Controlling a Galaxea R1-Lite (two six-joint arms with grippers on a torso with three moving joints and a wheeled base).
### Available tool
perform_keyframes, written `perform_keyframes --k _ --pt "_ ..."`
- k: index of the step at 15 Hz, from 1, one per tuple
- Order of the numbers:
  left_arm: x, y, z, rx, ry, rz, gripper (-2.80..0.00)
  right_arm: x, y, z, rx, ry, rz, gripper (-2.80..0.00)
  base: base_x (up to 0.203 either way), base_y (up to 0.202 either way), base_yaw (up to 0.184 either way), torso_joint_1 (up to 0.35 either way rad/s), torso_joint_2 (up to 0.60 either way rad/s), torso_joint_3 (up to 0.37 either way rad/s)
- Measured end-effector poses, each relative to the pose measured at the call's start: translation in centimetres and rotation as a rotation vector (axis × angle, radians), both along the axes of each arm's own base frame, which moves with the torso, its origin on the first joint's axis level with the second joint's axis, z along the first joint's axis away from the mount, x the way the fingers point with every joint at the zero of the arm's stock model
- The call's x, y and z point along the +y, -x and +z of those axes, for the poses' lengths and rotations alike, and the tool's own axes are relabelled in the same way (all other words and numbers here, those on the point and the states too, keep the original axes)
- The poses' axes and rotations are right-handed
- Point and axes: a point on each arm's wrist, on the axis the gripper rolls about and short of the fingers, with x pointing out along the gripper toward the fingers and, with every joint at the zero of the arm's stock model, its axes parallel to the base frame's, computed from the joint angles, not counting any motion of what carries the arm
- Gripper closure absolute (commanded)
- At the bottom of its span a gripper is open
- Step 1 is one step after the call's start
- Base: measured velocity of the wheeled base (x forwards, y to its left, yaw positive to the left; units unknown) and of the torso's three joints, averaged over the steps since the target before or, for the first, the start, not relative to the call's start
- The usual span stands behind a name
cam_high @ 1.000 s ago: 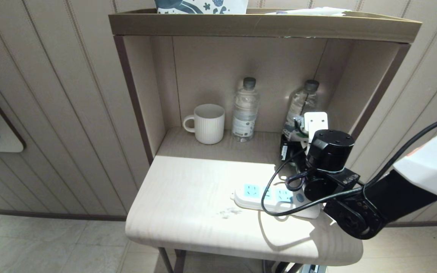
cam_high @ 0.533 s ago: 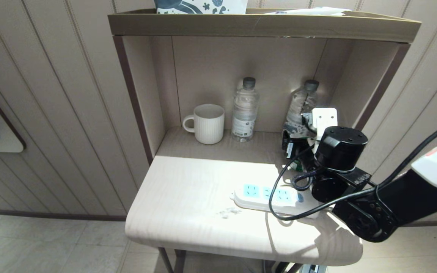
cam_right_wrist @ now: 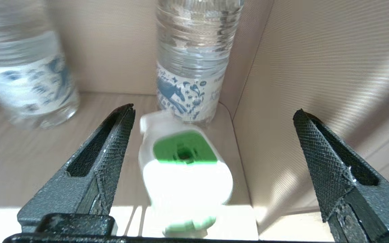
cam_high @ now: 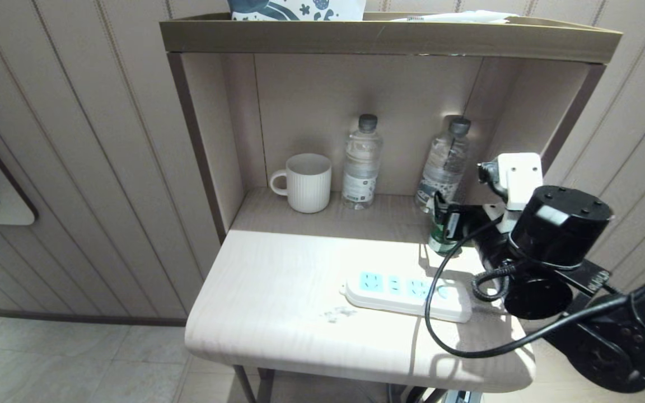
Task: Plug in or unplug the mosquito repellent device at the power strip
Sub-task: Pick up the mosquito repellent liquid
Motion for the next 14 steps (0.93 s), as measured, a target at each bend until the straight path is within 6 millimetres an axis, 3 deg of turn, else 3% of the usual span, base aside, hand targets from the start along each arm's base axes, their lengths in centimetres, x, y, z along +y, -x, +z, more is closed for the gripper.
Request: perform_keyframes --k 3,7,10,14 --pt "0.0 0.0 0.0 0.001 0.0 0.0 0.0 -1.0 3.1 0.6 0.005 0.033 0.012 0.0 0.0 0.0 0.0 0.0 0.0 0.0" --pt "0.0 0.0 0.0 0.001 0.0 0.0 0.0 -2.3 8.8 2.5 0.036 0.09 0.086 0.0 0.0 0.0 0.0 0.0 0.0 0.0" --pt "0.0 0.0 0.0 0.0 0.0 0.0 0.0 -4.7 13.2 4.3 0.078 0.126 0.124 0.0 0.0 0.0 0.0 0.0 0.0 0.0" --pt "0.0 0.0 0.0 0.001 0.0 0.0 0.0 -8.9 18.4 4.2 0.15 0.175 0.162 0.0 0.0 0.0 0.0 0.0 0.0 0.0"
